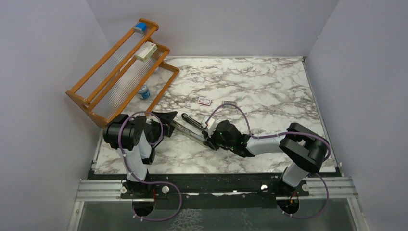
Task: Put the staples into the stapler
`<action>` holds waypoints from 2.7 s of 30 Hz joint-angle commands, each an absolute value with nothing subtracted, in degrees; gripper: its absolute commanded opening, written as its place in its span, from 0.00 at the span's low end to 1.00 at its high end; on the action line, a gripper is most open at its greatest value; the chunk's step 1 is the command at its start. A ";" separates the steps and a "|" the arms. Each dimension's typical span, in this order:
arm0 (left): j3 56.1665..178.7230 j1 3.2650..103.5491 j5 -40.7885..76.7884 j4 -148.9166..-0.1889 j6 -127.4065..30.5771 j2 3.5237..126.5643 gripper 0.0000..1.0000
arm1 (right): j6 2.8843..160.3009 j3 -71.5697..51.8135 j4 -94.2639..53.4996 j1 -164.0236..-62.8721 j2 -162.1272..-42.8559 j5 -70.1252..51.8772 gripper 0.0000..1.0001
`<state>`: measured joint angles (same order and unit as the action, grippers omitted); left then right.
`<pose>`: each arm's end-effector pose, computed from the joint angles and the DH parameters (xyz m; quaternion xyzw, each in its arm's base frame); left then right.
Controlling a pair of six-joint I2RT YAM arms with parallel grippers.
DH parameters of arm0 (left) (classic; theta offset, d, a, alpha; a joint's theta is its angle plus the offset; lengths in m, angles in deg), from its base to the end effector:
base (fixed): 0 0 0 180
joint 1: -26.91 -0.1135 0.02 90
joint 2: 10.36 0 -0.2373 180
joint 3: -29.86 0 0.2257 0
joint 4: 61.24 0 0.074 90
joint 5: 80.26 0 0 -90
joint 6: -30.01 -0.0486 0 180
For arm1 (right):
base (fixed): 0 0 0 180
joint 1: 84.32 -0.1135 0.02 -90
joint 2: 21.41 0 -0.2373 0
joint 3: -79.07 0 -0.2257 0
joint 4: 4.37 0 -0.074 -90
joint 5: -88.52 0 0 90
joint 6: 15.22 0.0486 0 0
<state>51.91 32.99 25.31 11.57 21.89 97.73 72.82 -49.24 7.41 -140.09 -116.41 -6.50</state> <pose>0.2242 -0.0370 0.0863 -0.4107 0.6645 -0.5036 0.3690 0.1704 0.2581 0.1311 -0.4396 0.7532 0.2549 0.4178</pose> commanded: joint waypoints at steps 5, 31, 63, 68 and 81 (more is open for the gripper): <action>50.34 32.73 24.07 19.84 8.92 97.17 0.93 | 72.09 -49.00 2.69 -140.53 -118.23 -7.90 0.01; 56.23 38.27 24.50 -19.93 -9.33 63.68 0.97 | 73.08 -48.44 4.77 -140.54 -119.92 -8.36 0.01; 58.18 46.62 22.01 -28.47 -7.63 53.67 0.97 | 74.22 -50.45 9.13 -140.56 -119.58 -7.72 0.01; 58.84 47.50 22.40 -29.12 -6.95 52.50 0.97 | 74.23 -50.69 9.30 -140.50 -119.53 -7.51 0.03; 58.56 47.56 19.49 -34.61 -9.08 51.94 0.98 | 73.26 -51.94 8.35 -140.52 -114.09 -7.15 0.35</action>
<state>57.29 47.29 21.66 -32.17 -7.42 53.17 73.67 -50.01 10.61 -140.13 -117.37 -7.09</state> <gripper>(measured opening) 0.975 0.306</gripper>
